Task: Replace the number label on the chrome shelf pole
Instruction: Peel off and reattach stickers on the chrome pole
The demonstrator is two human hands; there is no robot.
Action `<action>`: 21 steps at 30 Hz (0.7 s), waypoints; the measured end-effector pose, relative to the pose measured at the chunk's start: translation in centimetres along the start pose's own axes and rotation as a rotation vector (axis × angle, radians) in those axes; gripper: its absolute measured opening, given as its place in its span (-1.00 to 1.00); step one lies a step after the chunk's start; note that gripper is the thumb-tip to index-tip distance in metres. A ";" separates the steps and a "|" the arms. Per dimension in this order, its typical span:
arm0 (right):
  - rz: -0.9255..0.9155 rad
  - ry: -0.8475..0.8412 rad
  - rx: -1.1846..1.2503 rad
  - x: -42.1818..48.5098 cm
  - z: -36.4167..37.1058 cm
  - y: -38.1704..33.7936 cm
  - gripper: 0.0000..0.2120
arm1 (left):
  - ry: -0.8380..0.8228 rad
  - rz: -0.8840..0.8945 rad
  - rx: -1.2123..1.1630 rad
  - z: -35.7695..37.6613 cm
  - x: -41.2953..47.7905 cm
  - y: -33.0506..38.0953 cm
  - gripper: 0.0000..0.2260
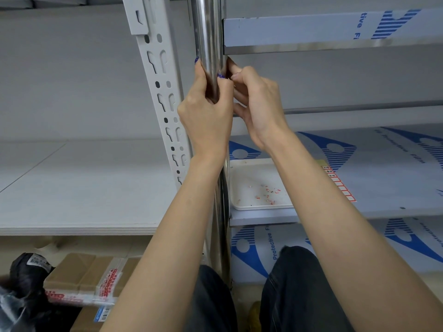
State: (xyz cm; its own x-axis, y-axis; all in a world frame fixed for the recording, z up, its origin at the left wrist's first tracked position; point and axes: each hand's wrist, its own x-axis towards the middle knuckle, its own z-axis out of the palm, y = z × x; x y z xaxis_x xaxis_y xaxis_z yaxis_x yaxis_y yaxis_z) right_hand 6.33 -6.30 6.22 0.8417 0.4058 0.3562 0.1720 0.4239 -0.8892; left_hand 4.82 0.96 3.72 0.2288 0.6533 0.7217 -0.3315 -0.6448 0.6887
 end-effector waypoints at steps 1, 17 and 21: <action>-0.001 -0.002 -0.006 0.0 0.0 0.0 -0.78 | 0.003 -0.001 -0.001 0.0 0.0 0.0 -0.61; -0.003 -0.001 -0.052 -0.3 0.0 -0.2 -0.79 | 0.013 -0.069 -0.076 0.2 -0.3 0.4 -0.65; 0.012 0.038 -0.034 -0.4 0.2 -0.2 -0.69 | 0.054 -0.141 -0.103 0.0 -0.1 -0.4 -0.68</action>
State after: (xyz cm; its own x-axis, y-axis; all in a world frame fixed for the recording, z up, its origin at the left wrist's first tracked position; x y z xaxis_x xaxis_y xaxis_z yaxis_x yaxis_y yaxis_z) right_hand 5.86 -6.41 6.34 0.8625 0.3793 0.3350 0.1784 0.3915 -0.9027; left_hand 4.97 1.19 3.39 0.2306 0.7564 0.6122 -0.3919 -0.5036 0.7699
